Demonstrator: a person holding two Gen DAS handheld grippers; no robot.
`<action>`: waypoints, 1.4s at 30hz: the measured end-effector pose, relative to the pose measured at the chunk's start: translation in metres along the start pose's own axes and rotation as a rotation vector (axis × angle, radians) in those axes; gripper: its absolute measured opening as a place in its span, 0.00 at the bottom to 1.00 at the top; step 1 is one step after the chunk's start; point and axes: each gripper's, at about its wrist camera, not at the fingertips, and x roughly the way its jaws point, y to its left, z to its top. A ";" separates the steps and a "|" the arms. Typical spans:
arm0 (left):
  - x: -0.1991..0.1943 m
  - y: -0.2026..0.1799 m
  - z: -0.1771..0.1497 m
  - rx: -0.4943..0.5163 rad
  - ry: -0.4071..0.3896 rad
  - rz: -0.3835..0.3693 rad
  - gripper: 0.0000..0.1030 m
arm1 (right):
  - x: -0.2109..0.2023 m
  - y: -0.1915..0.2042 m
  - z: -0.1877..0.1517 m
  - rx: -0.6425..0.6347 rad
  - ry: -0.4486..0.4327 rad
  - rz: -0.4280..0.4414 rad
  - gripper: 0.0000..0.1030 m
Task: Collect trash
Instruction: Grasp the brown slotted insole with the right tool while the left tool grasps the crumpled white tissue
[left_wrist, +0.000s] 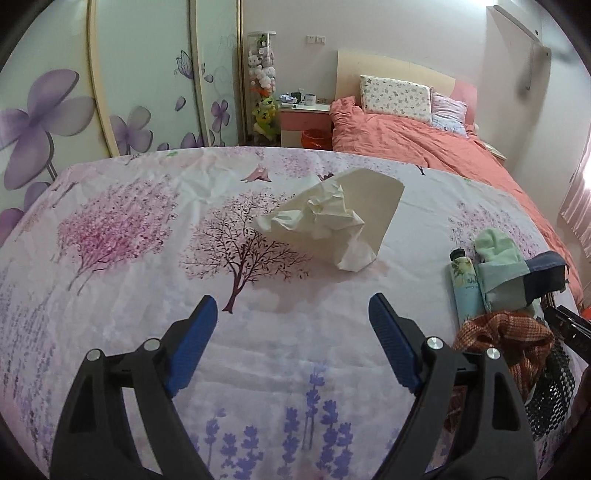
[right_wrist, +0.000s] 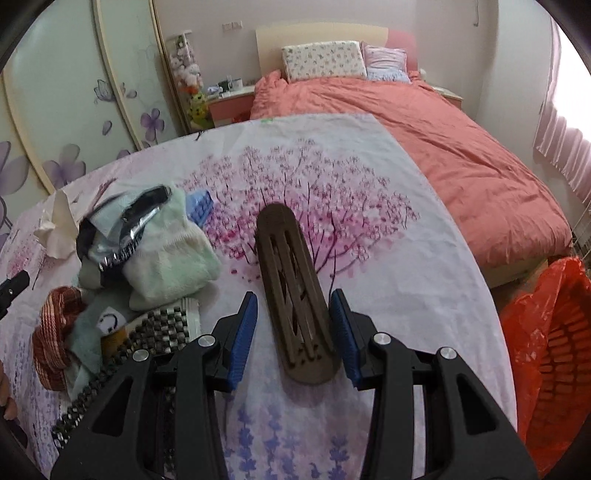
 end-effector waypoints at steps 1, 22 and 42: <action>0.002 0.000 0.001 -0.005 0.002 -0.008 0.80 | 0.001 0.000 0.000 0.001 0.004 -0.003 0.37; 0.055 -0.015 0.042 -0.137 0.020 0.069 0.85 | 0.006 -0.002 0.005 0.008 0.002 -0.025 0.30; 0.072 0.014 0.051 -0.143 0.089 0.001 0.46 | 0.009 0.005 0.005 -0.029 0.014 -0.045 0.37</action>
